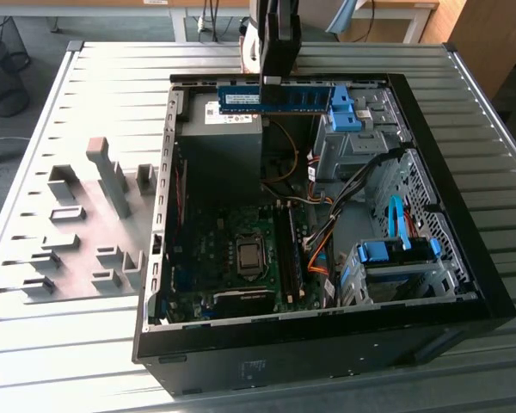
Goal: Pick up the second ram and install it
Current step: 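Insert the second ram into the second slot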
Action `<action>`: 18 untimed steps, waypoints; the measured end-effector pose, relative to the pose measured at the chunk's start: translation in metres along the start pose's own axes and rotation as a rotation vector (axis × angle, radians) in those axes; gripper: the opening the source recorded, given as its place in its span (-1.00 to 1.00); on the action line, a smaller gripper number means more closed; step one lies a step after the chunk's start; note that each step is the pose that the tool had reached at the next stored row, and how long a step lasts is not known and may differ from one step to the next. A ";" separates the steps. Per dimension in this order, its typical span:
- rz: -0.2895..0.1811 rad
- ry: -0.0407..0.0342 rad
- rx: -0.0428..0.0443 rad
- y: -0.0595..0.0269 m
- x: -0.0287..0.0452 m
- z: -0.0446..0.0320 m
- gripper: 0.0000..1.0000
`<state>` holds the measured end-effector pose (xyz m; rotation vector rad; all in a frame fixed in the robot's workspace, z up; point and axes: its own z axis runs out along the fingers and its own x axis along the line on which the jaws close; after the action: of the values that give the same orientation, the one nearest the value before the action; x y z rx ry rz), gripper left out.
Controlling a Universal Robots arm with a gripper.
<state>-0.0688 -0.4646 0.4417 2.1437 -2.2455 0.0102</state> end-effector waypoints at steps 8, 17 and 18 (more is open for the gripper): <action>0.016 -0.0003 -0.0005 0.0000 0.0000 0.0004 -0.73; 0.032 -0.0007 -0.0010 0.0000 0.0000 0.0009 -0.73; 0.034 -0.0007 -0.0011 0.0000 0.0000 0.0009 -0.73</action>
<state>-0.0688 -0.4646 0.4408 2.1050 -2.2817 0.0092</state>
